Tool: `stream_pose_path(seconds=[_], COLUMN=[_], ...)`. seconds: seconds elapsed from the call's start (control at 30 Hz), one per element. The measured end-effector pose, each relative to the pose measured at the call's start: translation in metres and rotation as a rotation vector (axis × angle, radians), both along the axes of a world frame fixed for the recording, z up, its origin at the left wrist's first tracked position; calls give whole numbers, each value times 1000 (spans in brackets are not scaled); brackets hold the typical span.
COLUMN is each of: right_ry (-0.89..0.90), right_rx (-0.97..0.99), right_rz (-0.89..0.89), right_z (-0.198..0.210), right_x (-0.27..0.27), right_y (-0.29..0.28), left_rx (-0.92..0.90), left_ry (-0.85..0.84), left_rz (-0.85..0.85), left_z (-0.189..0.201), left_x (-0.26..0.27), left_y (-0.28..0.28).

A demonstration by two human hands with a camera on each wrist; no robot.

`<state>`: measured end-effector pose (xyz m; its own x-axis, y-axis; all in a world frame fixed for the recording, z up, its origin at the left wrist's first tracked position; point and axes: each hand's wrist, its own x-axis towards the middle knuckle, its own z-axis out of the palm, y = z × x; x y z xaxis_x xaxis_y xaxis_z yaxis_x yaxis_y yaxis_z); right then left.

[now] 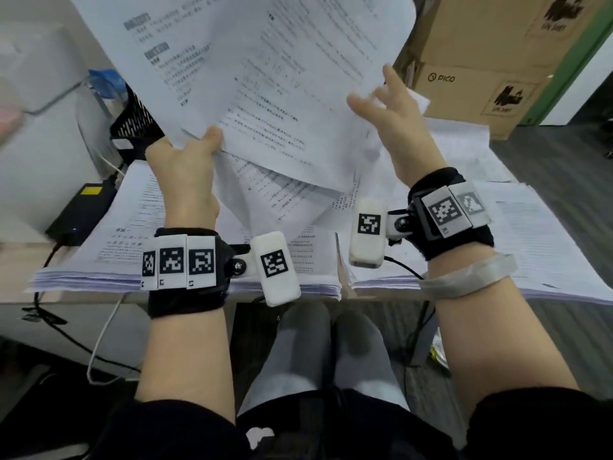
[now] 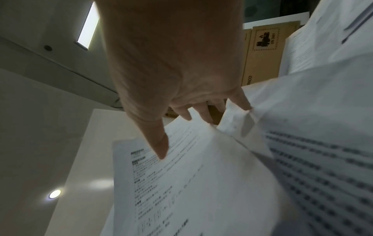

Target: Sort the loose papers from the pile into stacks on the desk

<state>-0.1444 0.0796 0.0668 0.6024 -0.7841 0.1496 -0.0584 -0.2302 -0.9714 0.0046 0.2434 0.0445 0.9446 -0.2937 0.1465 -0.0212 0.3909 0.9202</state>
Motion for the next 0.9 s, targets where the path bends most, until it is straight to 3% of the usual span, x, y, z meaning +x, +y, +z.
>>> stream_pose_path(seconds=[0.3,0.47,0.67,0.83,0.9], right_ry=[87,-101,-294,-192,-147], right_rx=[151,237,289,357,334], right_rz=[-66,-129,-365,-180,-191], right_z=[-50,-58,-54,-50,-52], right_x=[-23,-44,-77,-99,-104], right_y=[15,21,12,9,7], left_rx=[17,-108,-177,-221,-211], left_ry=[93,105,41,8,-20], left_rz=[47,23,-95,-20,-36], left_z=[-20,-22,-22,-20,-20], left_x=[-18,-37,-65,-83,-90], left_y=[6,-7,-35,-53,-59])
